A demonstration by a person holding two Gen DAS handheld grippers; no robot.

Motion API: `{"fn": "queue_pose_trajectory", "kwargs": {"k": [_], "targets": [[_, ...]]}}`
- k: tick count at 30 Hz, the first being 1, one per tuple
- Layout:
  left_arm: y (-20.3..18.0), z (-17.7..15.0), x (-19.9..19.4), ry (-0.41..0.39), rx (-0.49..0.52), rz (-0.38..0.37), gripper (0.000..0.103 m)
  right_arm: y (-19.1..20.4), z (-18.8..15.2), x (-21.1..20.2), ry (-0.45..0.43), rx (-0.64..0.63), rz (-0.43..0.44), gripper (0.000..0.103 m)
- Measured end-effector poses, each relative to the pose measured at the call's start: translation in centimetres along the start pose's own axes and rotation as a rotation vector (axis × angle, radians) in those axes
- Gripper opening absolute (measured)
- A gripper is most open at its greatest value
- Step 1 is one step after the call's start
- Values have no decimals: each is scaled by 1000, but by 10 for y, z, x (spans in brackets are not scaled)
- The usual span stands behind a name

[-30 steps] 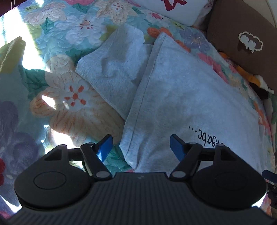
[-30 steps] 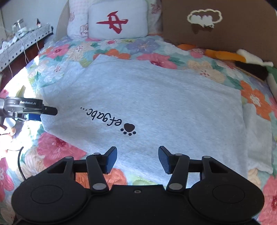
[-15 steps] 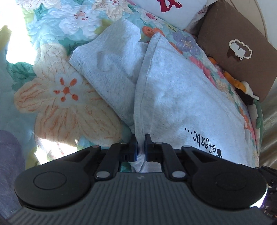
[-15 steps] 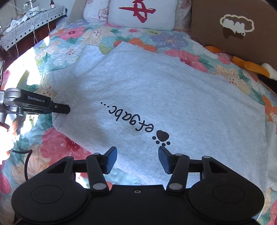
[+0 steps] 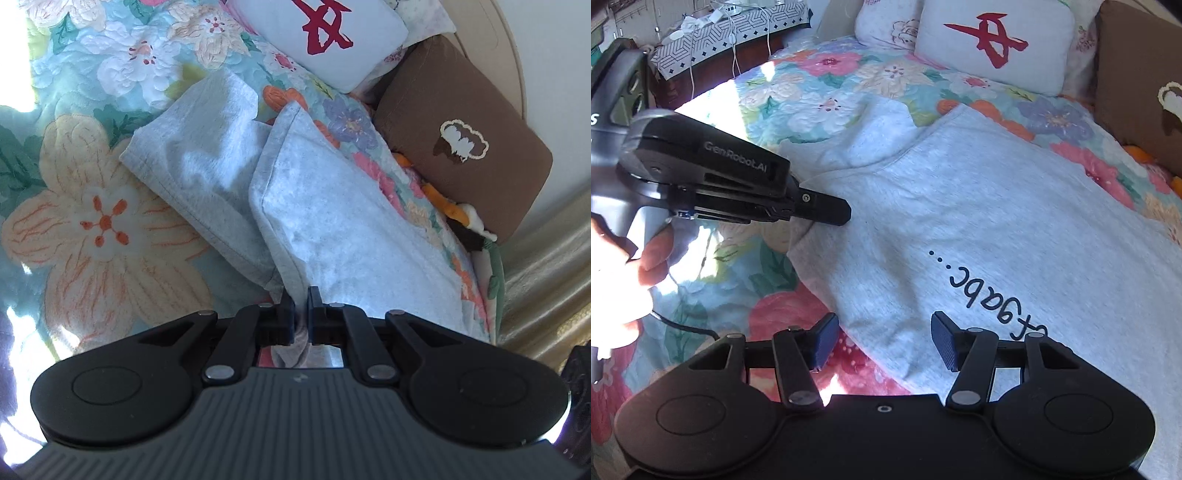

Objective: Fold clothes

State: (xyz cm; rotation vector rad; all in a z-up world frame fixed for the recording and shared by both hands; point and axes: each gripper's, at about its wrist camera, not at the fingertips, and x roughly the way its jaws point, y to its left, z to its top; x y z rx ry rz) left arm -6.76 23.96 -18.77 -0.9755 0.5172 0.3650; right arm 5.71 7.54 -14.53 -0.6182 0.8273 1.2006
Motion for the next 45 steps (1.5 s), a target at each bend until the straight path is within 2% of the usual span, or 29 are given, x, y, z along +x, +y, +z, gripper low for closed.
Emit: {"fn": "queue_pose_trajectory", "kwargs": {"k": [5,8,11,17,18,19,21,22,25,26,27,28,29,30,31,35,38,41,45], "targets": [[7,-2,4,14,-17,8,5,2,3,14,-7,54,16,61],[12,-2,5,26,-31,11,5,13,0,12,-37,-21,10,61],[7,-2,3,25,20,74,5,21,-5,7,-86,-95,-1,60],[6,-5,4,30,35,103,5,30,-1,20,-100,-143,-7,60],[5,-5,4,34,36,105,5,33,2,27,-93,-166,-24,57],[4,-4,3,38,32,104,5,34,6,33,-83,-170,-36,42],[2,-4,0,39,33,104,6,19,16,35,-62,-55,28,10],[0,-5,-2,32,41,115,7,10,21,36,-54,18,65,9],[-12,-10,-8,14,82,127,9,-40,18,38,-44,397,221,4],[-17,-11,-10,12,99,123,10,-52,13,37,-49,484,260,4],[-22,-13,-10,10,116,117,17,-59,10,34,-62,513,270,3],[-27,-15,-11,10,134,116,23,-65,8,31,-76,533,273,3],[-32,-17,-10,11,147,118,35,-67,7,26,-95,520,257,3],[-35,-19,-10,12,153,116,43,-71,6,21,-110,522,254,3],[-37,-21,-8,15,152,108,45,-74,6,16,-125,523,251,3],[-41,-27,7,38,128,82,64,-88,5,7,-162,560,259,3],[-47,-29,24,42,158,114,65,-92,7,12,-153,603,279,3],[-50,-30,36,6,215,134,71,-93,11,11,-156,596,271,4],[-48,-25,41,22,172,90,71,-104,15,8,-140,584,289,4]]}}
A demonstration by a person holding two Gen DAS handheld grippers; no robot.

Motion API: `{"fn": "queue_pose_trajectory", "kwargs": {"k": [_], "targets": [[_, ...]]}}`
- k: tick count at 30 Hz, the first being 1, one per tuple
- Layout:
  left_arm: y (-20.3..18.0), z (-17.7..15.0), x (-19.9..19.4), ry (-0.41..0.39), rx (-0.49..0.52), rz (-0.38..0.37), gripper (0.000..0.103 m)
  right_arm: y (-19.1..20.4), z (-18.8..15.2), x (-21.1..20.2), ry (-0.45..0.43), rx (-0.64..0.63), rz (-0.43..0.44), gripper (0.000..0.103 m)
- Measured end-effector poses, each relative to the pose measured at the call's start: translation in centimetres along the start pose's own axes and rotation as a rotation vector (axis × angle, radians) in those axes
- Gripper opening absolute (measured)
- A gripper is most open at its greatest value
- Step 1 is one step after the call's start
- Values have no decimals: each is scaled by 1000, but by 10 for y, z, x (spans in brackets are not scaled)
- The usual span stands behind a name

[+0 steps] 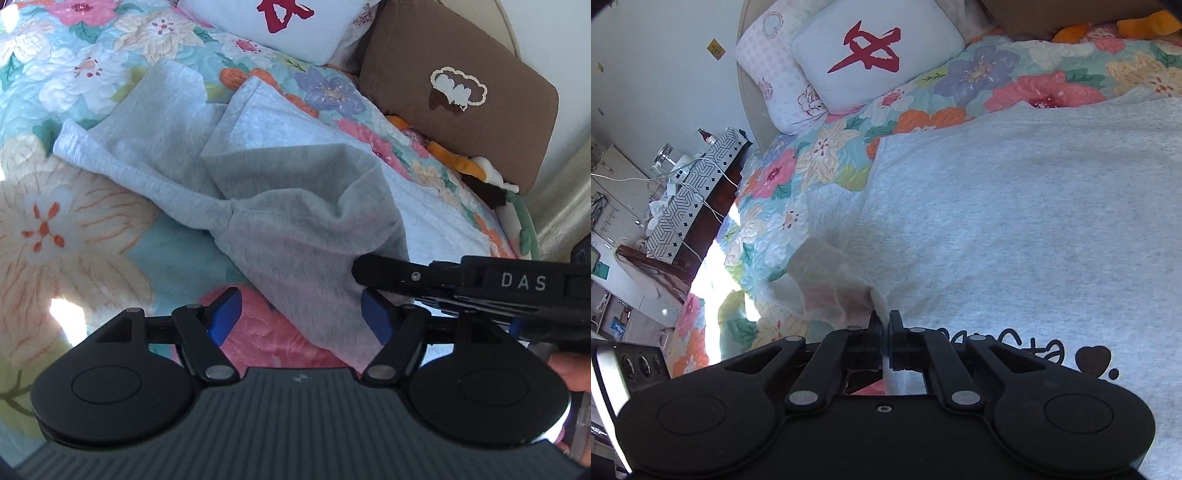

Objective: Fold clothes

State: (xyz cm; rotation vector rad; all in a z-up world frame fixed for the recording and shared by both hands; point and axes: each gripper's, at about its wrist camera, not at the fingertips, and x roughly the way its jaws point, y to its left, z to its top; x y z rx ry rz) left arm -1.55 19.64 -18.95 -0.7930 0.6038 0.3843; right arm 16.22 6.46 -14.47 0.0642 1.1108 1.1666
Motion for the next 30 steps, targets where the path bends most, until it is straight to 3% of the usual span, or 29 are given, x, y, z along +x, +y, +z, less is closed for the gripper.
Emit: {"fn": "queue_pose_trajectory", "kwargs": {"k": [4,10,12,16,20,23,26,30], "targets": [[-9,-1,-5,-26,51,-32,71,-4,10,-8,30,1,37,4],[-34,-4,-13,-101,251,-84,73,-11,23,-19,57,43,99,4],[-36,-6,-11,-97,225,-125,88,-16,32,-22,46,58,93,4],[-44,-9,1,-45,126,-175,88,-16,45,-21,58,42,59,4],[-67,-10,11,-60,173,-145,87,-10,43,-26,53,45,91,4],[-81,-10,20,-62,218,-81,16,-18,41,-46,-25,84,109,4],[-99,-9,18,-58,296,-82,9,-33,38,-70,-119,118,66,4],[-138,-20,19,-34,516,-78,9,-47,21,-107,-218,147,-22,4]]}}
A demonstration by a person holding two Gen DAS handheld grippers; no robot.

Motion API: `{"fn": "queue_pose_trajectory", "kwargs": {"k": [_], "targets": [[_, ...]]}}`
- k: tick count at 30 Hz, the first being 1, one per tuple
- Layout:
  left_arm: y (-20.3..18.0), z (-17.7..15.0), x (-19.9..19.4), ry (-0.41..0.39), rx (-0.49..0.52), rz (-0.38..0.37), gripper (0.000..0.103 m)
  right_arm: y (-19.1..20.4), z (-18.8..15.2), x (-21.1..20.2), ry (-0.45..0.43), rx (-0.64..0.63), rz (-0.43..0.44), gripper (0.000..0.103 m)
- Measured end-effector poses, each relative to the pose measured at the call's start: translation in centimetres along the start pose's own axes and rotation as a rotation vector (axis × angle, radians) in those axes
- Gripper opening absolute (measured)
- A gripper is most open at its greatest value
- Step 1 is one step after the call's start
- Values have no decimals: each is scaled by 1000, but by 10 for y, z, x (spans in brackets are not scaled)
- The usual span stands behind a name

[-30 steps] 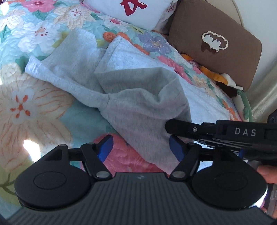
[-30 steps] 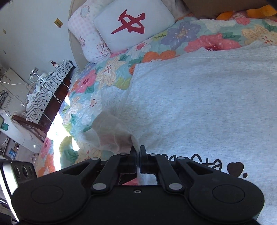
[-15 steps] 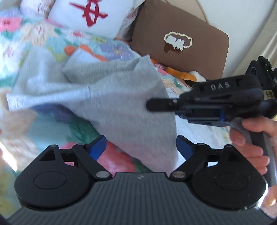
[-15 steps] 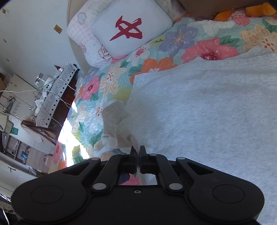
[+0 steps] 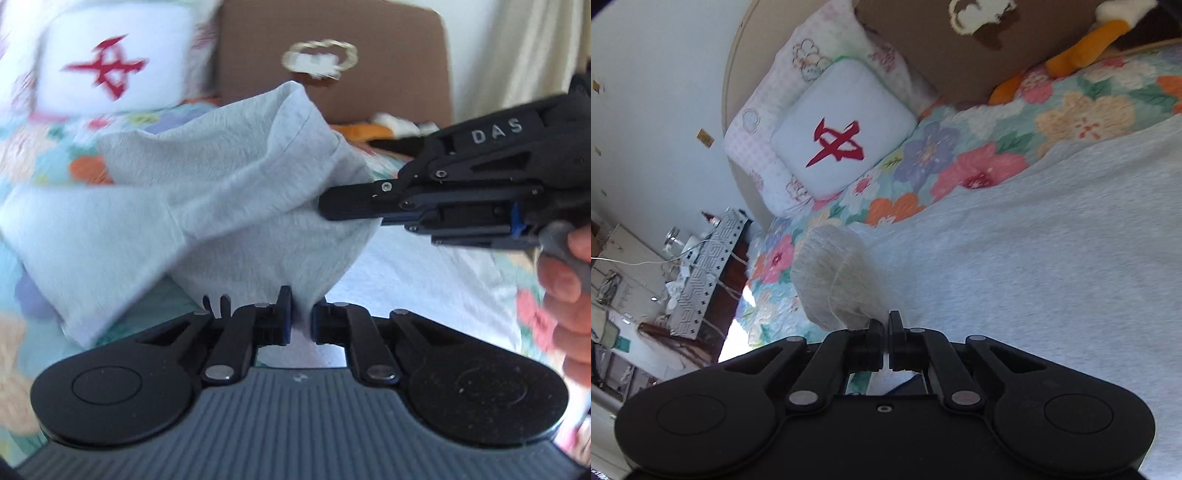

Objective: Fold clothes

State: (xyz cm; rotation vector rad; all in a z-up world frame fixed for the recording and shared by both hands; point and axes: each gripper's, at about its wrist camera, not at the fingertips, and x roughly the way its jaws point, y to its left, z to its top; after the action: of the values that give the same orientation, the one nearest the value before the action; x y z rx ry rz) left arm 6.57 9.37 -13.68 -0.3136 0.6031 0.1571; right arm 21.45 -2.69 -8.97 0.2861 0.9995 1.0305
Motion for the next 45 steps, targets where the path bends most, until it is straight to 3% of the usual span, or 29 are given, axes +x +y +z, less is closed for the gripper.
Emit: {"fn": "queue_pose_trajectory", "kwargs": {"k": [4,8,10,12,15,17,19,21,22,24,25,26,27,30,34,36,41,45], "targets": [[-46,2,11,45,216,-44,11,-22,-17,-42,-121,-108,-212,2],[-69,-15,34,166,299,-45,22,-77,-44,-61,-73,11,-310,2],[-82,-31,33,183,381,-24,22,-88,-54,-58,-57,18,-343,2],[-82,-40,32,197,386,-1,22,-96,-62,-52,-42,7,-375,2],[-64,-40,27,214,284,-8,22,-89,-62,-44,-26,-63,-396,4],[-54,-38,23,229,236,-19,19,-77,-61,-40,-35,-172,-443,12],[-46,-35,23,240,214,-23,18,-66,-61,-39,-58,-305,-488,39],[-39,-35,25,251,186,-31,18,-63,-58,-35,-55,-376,-491,55],[-37,-35,26,256,170,-36,18,-65,-54,-32,-57,-376,-491,55],[-31,-37,27,255,148,-46,20,-73,-47,-28,-83,-327,-467,55],[-28,-39,27,255,136,-51,20,-77,-44,-26,-100,-305,-447,49],[-25,-39,27,260,120,-57,20,-79,-42,-25,-114,-317,-424,37],[-21,-40,27,264,104,-62,20,-76,-42,-22,-121,-369,-420,5],[-14,-37,25,275,48,-79,20,-61,-42,-24,-150,-460,-477,3],[-10,-31,20,299,-16,-128,20,-42,-37,-59,-183,-512,-525,2],[-8,-30,18,313,-56,-163,21,-31,-34,-75,-152,-597,-565,2],[-12,-37,31,332,-50,-143,23,-40,-47,-84,-23,-773,-667,2],[-22,-38,29,320,8,-109,27,-78,-59,-68,78,-697,-685,2]]}}
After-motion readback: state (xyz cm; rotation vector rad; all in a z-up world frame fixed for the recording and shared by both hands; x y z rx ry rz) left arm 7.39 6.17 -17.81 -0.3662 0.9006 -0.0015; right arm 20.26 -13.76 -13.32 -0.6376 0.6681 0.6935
